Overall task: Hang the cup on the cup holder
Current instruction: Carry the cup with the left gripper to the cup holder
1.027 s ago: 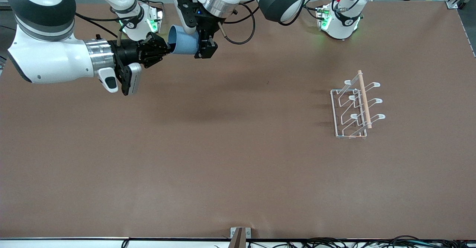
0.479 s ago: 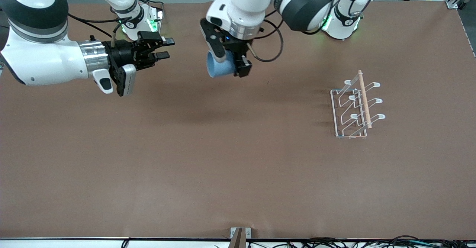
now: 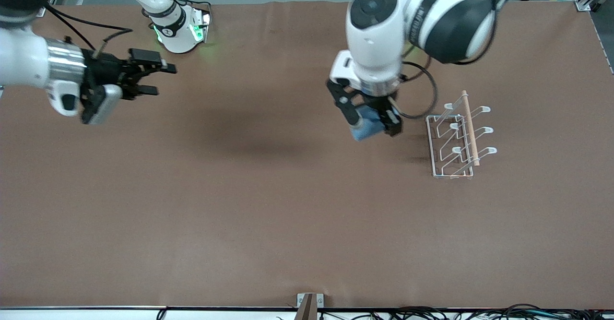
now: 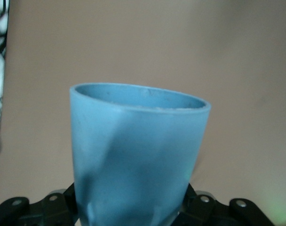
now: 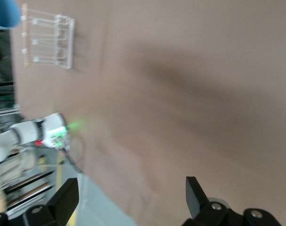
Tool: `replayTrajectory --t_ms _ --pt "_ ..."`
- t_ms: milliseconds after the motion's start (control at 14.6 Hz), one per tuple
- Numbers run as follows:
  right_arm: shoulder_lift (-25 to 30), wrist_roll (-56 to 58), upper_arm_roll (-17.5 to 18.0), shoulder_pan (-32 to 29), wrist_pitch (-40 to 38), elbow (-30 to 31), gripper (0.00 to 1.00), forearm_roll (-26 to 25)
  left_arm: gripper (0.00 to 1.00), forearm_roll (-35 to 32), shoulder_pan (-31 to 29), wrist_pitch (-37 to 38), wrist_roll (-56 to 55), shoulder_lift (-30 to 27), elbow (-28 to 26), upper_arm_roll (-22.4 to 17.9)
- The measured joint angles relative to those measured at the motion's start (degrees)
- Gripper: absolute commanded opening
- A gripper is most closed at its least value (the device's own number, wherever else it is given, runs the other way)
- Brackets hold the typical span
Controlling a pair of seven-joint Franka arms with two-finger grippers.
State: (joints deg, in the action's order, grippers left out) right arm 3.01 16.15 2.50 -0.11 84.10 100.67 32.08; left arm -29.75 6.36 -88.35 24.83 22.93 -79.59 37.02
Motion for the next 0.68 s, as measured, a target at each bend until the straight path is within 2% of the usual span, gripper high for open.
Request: replayTrajectory --t_ms 342,479,685 --pt "2.3 -1.0 -0.1 -2.1 0.5 -2.9 1.0 -12.9 0.43 -14.9 -3.8 1.2 11.1 1.7 -6.8 -0.4" --pt "2.2 -1.9 -0.1 -2.6 0.5 -5.7 1.0 -15.6 0.42 -21.2 -4.1 1.3 12.3 2.2 -10.7 -0.6" --pt "1.8 -2.3 -0.1 -3.6 0.5 -10.2 1.0 -16.5 0.42 -29.6 -4.3 1.4 12.6 2.5 -15.9 -0.7"
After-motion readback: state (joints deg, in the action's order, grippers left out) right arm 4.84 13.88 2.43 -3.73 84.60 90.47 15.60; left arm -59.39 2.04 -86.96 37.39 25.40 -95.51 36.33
